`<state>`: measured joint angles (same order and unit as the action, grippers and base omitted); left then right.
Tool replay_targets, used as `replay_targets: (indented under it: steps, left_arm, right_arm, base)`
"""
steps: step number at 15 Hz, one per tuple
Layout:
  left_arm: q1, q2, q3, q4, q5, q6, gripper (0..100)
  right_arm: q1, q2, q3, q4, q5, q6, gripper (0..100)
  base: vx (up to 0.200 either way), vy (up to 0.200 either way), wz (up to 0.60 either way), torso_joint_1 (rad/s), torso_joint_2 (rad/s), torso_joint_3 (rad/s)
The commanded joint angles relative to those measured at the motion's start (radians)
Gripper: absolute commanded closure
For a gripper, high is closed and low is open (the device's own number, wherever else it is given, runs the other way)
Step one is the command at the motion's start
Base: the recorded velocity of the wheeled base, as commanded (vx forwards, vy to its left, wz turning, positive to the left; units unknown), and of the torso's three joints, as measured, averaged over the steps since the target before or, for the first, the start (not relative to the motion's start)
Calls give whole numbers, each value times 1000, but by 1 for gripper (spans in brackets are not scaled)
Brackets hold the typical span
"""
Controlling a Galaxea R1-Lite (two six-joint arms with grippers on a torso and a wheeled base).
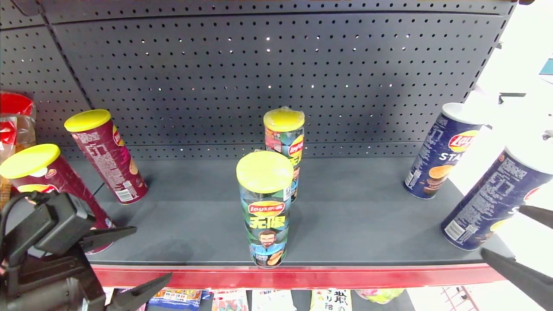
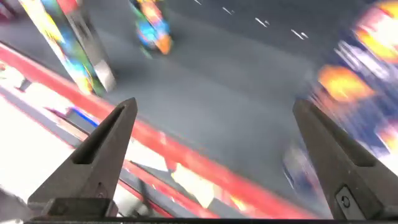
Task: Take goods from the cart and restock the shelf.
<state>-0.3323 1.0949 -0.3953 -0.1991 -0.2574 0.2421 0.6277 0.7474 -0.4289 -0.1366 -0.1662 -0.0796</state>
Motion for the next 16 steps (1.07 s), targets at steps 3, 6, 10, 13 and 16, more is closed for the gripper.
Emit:
replay_targets:
  steps: [3, 6, 10, 13, 16]
  left_arm:
    - [-77, 203, -89, 0, 0, 0, 0]
    - [-117, 278, -135, 0, 9, -1, 0]
    - [-131, 329, -172, 0, 37, -3, 0]
    - [-139, 376, -188, -34, 46, 0, 0]
    - [-174, 425, -188, -118, 84, -7, 0]
  right_arm:
    - [-318, -490, 2, 437, -44, 101, 0]
    - [-410, -554, 45, 440, -41, 130, 0]
    - [-427, -649, 171, 428, -99, 126, 0]
    - [-427, -651, 233, 391, -104, 129, 0]
    - [-425, -649, 323, 275, -90, 123, 0]
  base:
    - [0, 0, 0, 0, 0, 0]
    - [0, 0, 0, 0, 0, 0]
    - [0, 0, 0, 0, 0, 0]
    - [0, 0, 0, 0, 0, 0]
    - [0, 0, 0, 0, 0, 0]
